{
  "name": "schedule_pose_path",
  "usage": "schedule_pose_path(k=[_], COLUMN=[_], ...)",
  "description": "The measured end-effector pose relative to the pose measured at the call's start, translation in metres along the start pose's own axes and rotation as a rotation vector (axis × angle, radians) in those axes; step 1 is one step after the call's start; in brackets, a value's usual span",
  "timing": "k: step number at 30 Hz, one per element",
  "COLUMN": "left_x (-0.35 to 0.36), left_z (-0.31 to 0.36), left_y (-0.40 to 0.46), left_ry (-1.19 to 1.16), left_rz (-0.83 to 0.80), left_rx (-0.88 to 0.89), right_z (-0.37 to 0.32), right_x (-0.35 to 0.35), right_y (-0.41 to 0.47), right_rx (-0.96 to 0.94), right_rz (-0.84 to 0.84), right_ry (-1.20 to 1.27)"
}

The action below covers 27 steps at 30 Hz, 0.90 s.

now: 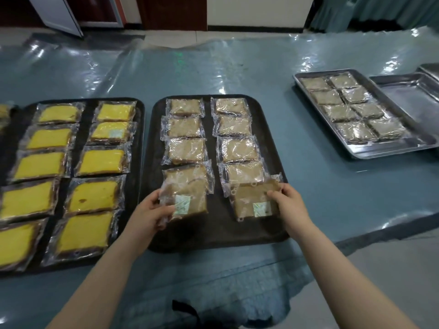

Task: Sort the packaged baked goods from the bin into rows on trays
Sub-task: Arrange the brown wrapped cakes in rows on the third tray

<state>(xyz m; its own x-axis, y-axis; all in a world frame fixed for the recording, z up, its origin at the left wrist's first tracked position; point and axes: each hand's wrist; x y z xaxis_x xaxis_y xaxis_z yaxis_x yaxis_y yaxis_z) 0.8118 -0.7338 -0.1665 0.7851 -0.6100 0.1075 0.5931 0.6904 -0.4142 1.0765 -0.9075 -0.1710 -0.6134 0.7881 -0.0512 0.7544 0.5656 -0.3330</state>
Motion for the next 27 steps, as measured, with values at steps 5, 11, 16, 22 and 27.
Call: schedule_pose_path(k=[5, 11, 16, 22, 27], left_x=[-0.013, -0.019, -0.024, -0.021, -0.006], left_z=[-0.003, -0.01, -0.01, -0.02, -0.034], left_y=[-0.011, -0.02, -0.01, -0.008, -0.01], left_ry=[-0.153, 0.213, 0.794, 1.074, 1.13], left_rz=[0.041, 0.223, 0.037, 0.244, 0.1], left_rx=[0.005, 0.324, 0.324, 0.319, 0.376], right_z=[0.014, 0.014, 0.008, 0.009, 0.019], right_x=[-0.001, -0.008, -0.025, -0.001, 0.074], right_y=[0.001, 0.0, 0.006, -0.012, -0.04], right_rx=[0.025, -0.086, -0.234, -0.399, -0.294], right_rz=[-0.021, -0.221, -0.326, -0.275, -0.316], right_ry=[-0.122, 0.139, -0.876, -0.925, -0.819])
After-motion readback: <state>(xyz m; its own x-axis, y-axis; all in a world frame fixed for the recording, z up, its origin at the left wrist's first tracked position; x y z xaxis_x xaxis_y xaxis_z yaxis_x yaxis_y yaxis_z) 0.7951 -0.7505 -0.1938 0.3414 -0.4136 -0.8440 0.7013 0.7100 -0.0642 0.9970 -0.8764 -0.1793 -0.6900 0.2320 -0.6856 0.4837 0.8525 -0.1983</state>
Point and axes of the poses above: each hand's wrist, its own y-axis towards the middle knuckle, its own x-axis out of the palm, z = x × y, and after that the axes turned 8 degrees about y, right-handed
